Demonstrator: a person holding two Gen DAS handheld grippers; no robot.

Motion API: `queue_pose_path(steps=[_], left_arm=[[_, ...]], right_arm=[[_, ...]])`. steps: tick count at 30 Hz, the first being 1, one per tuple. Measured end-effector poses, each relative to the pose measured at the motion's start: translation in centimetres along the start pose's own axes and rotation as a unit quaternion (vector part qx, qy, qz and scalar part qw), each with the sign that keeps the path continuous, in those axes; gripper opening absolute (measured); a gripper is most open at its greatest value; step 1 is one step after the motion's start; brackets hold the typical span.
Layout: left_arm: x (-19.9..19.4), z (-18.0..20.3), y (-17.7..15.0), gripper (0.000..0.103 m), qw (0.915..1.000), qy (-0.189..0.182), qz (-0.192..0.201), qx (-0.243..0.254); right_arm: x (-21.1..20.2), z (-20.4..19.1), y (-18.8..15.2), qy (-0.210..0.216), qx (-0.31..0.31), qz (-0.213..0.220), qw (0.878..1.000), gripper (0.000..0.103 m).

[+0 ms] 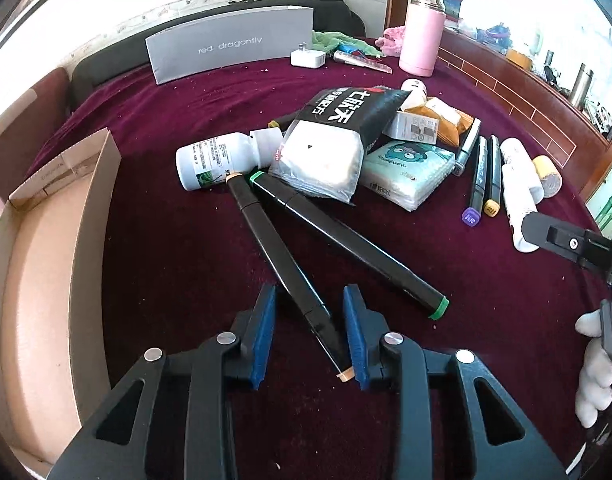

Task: Organize objects
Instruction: 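Grasp the orange-capped black marker with the left tool, then grasp the green-capped black marker with the right tool while the left tool holds its marker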

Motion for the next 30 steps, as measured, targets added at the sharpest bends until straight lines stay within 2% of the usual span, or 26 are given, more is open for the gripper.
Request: queue_pose_path(steps=[3, 7, 9, 12, 16, 22, 25, 27, 30], left_arm=[[0.1, 0.6, 0.2, 0.039, 0.9999, 0.01, 0.005, 0.01], [0.2, 0.9, 0.4, 0.039, 0.9998, 0.013, 0.014, 0.006], [-0.1, 0.4, 0.3, 0.023, 0.9999, -0.002, 0.014, -0.006], [-1.0, -0.8, -0.1, 0.013, 0.9993, -0.017, 0.022, -0.026], [-2.8, -2.9, -1.2, 0.012, 0.9974, -0.035, 0.03, -0.055], [-6.6, -4.8, -2.5, 0.012, 0.9947, -0.035, 0.072, -0.064], [-7.8, -5.8, -3.1, 0.012, 0.9932, -0.043, 0.081, -0.072], [-8.5, -6.6, -3.6, 0.012, 0.9919, -0.048, 0.087, -0.079], [-9.1, -8.0, -4.3, 0.012, 0.9894, -0.056, 0.091, -0.098]], right_arm=[[0.0, 0.0, 0.0, -0.001, -0.001, 0.0, 1.0, 0.103], [0.0, 0.0, 0.0, -0.005, -0.003, -0.001, 1.0, 0.103], [0.1, 0.0, -0.1, -0.007, -0.005, -0.001, 1.0, 0.103], [0.2, -0.1, -0.1, -0.013, -0.009, -0.003, 1.0, 0.103], [0.4, -0.3, -0.2, -0.027, -0.018, -0.008, 0.999, 0.103], [0.6, -0.4, -0.3, -0.039, -0.025, -0.013, 0.999, 0.103], [0.4, -0.6, -0.6, -0.049, -0.024, -0.021, 0.998, 0.102], [-0.1, -1.3, -1.0, -0.046, -0.028, -0.028, 0.998, 0.097], [-1.7, -3.2, -1.5, -0.025, -0.036, -0.018, 0.999, 0.097]])
Point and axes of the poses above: each gripper's, at about its wrist camera, not at the fingertips, and x roughly the way its jaws point, z to its right, y to its top, the point moved 5 cm from there along x, roughly the way its jaws point, and after that the axes turned 15 degrees about y, right-handed, at the moved point
